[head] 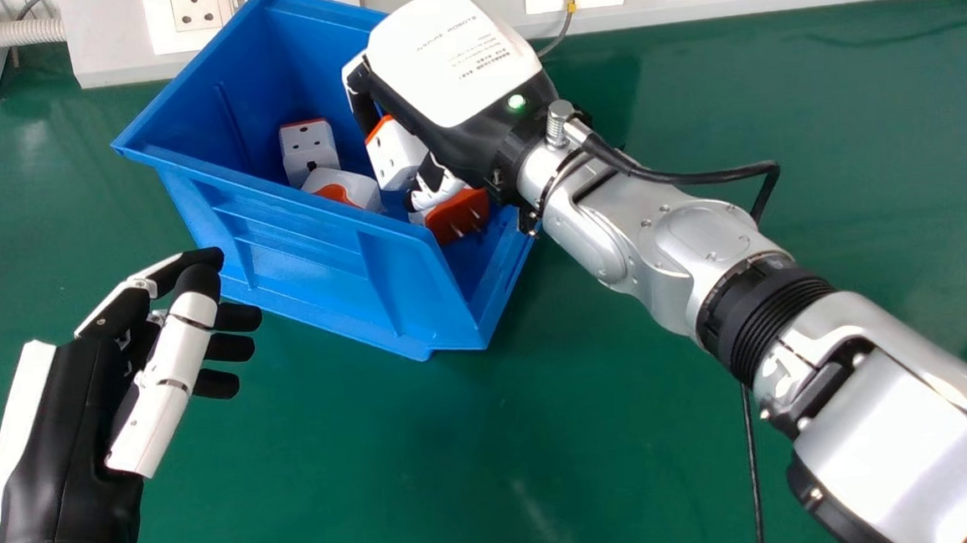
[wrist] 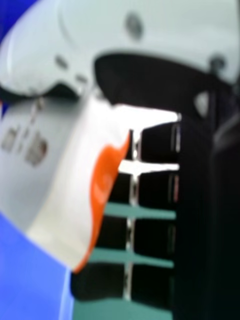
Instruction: Pick all objects and put in blue box
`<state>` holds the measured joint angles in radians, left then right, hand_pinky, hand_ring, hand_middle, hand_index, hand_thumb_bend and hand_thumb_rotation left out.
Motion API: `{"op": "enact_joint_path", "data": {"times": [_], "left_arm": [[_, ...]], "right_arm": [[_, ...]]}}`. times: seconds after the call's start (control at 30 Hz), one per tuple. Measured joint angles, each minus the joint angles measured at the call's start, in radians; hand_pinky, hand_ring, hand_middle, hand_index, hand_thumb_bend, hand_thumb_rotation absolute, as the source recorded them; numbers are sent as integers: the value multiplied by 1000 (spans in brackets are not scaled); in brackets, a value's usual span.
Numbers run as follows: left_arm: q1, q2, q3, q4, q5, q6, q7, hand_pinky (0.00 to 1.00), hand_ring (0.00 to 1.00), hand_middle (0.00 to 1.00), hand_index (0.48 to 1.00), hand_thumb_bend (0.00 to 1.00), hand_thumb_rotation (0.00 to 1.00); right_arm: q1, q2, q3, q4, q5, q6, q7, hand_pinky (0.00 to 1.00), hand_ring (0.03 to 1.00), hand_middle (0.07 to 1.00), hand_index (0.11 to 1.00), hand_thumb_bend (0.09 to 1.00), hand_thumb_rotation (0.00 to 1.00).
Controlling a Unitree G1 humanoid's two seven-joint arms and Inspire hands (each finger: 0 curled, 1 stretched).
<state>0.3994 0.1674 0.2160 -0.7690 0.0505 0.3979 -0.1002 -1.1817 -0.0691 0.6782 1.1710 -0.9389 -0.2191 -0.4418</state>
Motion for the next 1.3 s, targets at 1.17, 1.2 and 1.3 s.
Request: {"op": "enact_joint_path", "data": {"times": [1.17,1.2,1.3], "left_arm": [[-4,1,10,14,-10,-6,-1,563,625,642,779,487,805],[-5,1,10,14,-10,-6,-1,563,625,642,779,487,805],[-9,1,10,13,-10,-6,-1,564,625,642,778,487,805]], "right_arm": [[-6,17,6,7,40,63,139,447,777,813,496,465,0],[-6,17,6,7,39,66,141,447,777,813,496,465,0],[-6,17,6,6,37,78,144,448,785,820,551,458,0]]}}
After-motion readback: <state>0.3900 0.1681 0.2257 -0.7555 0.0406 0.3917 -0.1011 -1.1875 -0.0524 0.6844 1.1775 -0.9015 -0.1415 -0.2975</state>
